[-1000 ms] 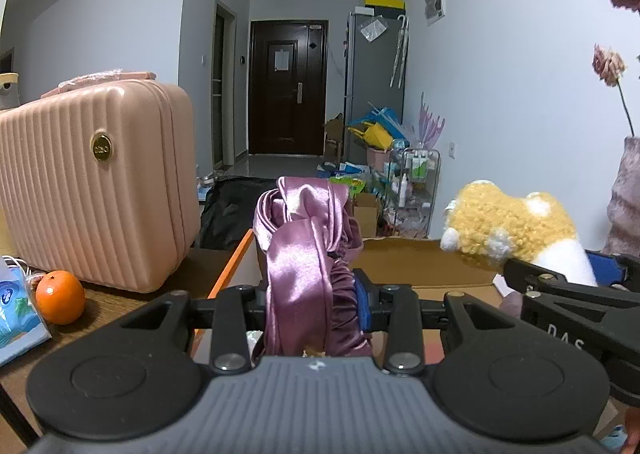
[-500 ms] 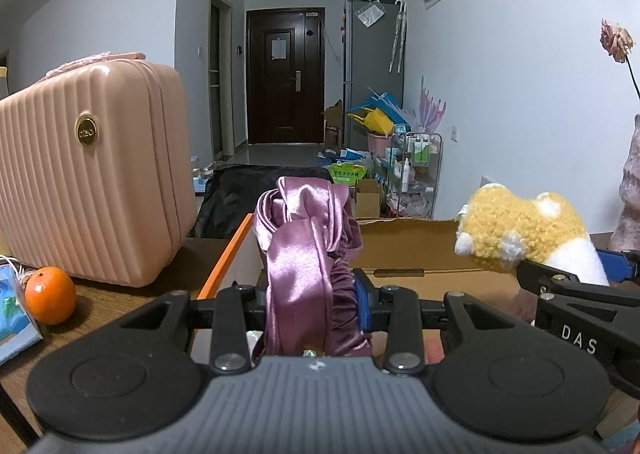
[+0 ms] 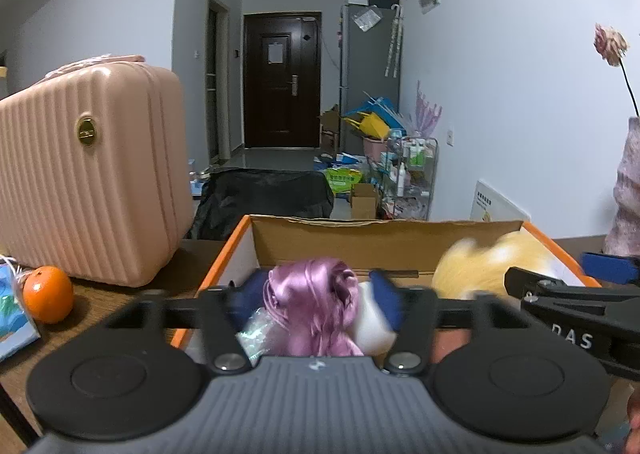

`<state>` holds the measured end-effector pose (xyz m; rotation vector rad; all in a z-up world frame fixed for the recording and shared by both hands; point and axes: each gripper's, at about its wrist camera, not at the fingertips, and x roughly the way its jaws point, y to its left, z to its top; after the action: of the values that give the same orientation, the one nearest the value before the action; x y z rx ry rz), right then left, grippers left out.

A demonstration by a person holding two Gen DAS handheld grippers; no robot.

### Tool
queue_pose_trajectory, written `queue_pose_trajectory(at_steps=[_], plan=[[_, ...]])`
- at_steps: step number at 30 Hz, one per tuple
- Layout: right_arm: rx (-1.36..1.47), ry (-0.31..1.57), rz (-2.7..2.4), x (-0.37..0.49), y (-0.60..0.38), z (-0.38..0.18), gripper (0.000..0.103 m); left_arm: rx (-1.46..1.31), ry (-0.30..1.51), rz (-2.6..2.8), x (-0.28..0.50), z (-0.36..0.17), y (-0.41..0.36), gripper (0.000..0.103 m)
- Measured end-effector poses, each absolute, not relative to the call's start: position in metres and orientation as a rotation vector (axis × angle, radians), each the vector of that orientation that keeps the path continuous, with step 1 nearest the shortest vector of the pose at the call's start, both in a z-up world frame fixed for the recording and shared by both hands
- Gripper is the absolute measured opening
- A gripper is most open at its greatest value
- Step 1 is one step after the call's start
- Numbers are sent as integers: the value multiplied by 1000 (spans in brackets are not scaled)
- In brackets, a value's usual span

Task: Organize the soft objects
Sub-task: 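Open both grippers to drop the scrunchie and plush toy into the box, then withdraw both open grippers up and away from the box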

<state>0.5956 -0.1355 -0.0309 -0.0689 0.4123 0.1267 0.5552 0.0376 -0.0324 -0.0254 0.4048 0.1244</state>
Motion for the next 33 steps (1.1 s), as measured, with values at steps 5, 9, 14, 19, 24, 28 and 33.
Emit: queue_pose_trajectory(at_steps=[5,9,14,19,24,28,33], plan=[[-38,406,102,597,-141,-28,103,-34,368,204,550,-31,41,103],[-41,414,102,599,-143,-29,103,-51,372,209,550,-32,44,103],[-41,408,101,598,-143,-29,103,-57,379,218,550,-33,47,103],[-38,406,97,596,-143,-30,103,-55,380,219,549,-34,46,103],[-35,404,97,595,-143,-29,103,-57,382,213,550,-35,45,103],[-38,397,97,589,-144,-28,103,-63,379,220,549,-35,46,103],[-38,387,103,579,-146,-25,103,-77,380,219,543,-35,46,103]])
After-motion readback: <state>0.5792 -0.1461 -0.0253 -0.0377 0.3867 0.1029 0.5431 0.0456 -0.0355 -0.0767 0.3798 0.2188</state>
